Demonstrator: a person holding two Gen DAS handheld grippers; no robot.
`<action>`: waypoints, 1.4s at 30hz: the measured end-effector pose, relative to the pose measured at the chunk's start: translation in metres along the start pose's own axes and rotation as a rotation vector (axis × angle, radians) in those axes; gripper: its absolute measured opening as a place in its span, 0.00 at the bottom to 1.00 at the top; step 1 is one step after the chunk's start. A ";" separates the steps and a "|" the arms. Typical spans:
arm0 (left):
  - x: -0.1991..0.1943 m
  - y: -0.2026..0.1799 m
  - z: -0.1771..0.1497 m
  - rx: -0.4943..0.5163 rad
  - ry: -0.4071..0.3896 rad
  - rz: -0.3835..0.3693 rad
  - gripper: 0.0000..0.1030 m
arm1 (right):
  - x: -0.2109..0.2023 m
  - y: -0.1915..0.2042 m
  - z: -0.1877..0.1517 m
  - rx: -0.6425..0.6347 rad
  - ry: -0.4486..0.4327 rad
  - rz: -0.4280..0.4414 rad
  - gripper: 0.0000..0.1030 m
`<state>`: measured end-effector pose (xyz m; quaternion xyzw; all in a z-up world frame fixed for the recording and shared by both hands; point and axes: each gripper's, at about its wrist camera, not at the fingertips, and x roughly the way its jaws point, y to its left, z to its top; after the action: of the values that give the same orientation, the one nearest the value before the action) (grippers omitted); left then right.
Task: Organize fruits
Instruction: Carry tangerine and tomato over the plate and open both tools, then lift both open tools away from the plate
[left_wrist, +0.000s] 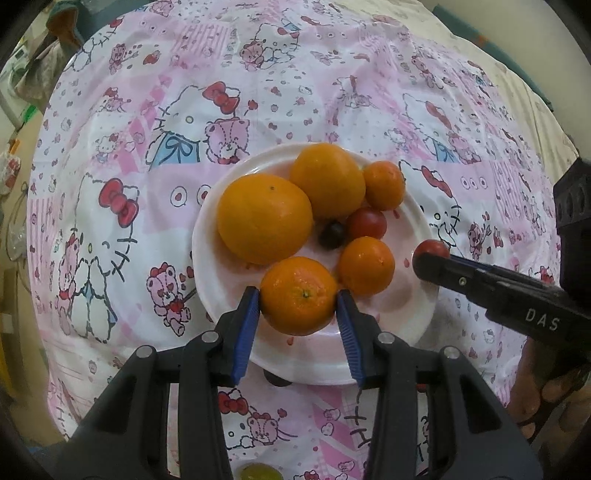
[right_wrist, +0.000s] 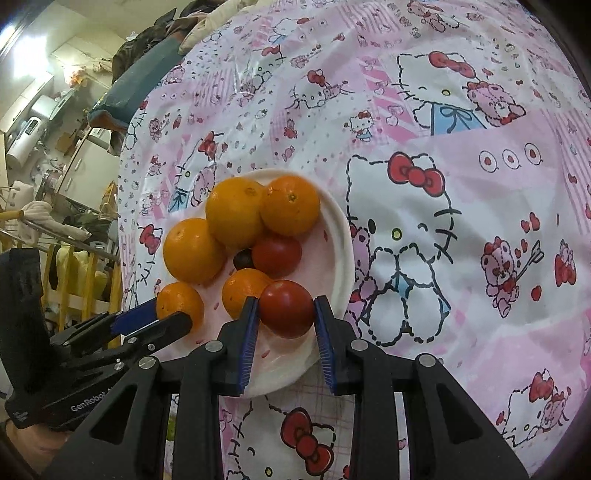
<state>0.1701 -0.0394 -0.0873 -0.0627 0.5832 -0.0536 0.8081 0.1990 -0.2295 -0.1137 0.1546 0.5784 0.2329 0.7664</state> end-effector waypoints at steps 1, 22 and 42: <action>0.001 0.000 0.000 0.001 0.004 0.000 0.38 | 0.000 0.000 0.000 0.001 -0.001 0.000 0.31; -0.012 -0.009 0.003 0.063 -0.074 0.015 0.69 | -0.014 0.002 0.004 0.018 -0.054 0.007 0.52; -0.053 0.016 -0.009 0.006 -0.163 0.063 0.74 | -0.057 0.022 -0.005 0.032 -0.165 0.039 0.65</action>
<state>0.1450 -0.0152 -0.0428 -0.0460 0.5171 -0.0249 0.8543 0.1781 -0.2418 -0.0577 0.1968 0.5139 0.2247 0.8042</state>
